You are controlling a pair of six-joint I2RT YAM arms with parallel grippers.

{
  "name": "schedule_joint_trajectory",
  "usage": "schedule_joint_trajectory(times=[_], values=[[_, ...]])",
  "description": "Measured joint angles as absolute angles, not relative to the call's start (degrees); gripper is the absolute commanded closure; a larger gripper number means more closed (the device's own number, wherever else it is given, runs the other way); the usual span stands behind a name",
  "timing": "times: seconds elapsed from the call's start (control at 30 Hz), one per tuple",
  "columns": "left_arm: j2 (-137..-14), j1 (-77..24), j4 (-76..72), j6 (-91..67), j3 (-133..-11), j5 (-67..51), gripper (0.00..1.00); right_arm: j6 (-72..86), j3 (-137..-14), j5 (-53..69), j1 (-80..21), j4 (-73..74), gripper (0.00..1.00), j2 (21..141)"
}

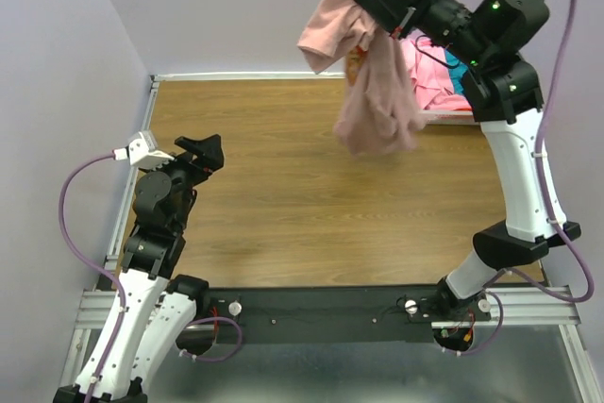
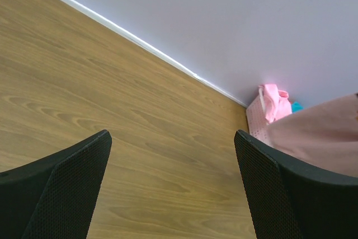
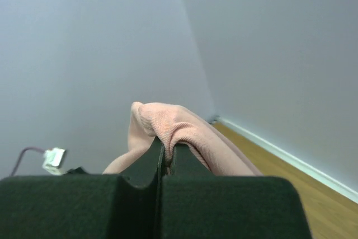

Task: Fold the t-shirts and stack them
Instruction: Move the tshirt to the center of the board

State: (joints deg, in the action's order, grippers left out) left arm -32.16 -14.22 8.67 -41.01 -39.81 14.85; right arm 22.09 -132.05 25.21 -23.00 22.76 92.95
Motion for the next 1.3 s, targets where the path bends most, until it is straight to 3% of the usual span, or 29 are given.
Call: schedule_joint_trajectory(times=[0.23, 0.37, 0.6, 0.67, 0.73, 0.8, 0.83, 1.07, 1.3], values=[[-28.01, -14.20, 10.13, -41.71, -39.83, 14.04, 0.01, 25.65, -135.39, 27.70, -31.33, 20.03, 1.00, 98.61], [-25.45, -14.20, 11.11, -41.76, -39.83, 14.09, 0.01, 27.51, -130.10, 24.53, -32.47, 18.92, 0.99, 97.78], [-25.06, -14.20, 12.84, -41.85, -39.75, 14.28, 0.01, 29.15, -89.49, -0.01, -30.83, 16.19, 0.91, 80.62], [-26.79, -14.20, 12.75, -41.85, -39.38, 13.87, 0.01, 30.15, -80.60, -2.70, -26.81, 16.14, 0.80, 78.76], [-28.64, -14.20, 12.16, -41.82, -38.61, 12.69, 0.01, 31.44, -71.90, -4.05, -19.81, 16.14, 0.39, 79.83], [-31.66, -14.20, 11.42, -41.74, -36.80, 10.50, 0.01, 32.18, -66.74, -4.91, -14.52, 16.27, 0.19, 82.24], [-33.01, -14.20, 10.92, -41.60, -35.97, 9.32, 0.01, 32.25, -64.55, -5.67, -12.29, 16.73, 0.00, 83.57], [-42.13, -16.88, 7.49, -40.36, -29.02, 1.26, 0.01, 31.48, -58.13, -12.27, -10.61, 18.79, 0.00, 81.56], [-52.64, -30.68, 1.83, -40.45, -27.44, -0.45, 0.01, 31.05, -48.90, -16.71, -10.76, 18.31, 0.00, 67.29]])
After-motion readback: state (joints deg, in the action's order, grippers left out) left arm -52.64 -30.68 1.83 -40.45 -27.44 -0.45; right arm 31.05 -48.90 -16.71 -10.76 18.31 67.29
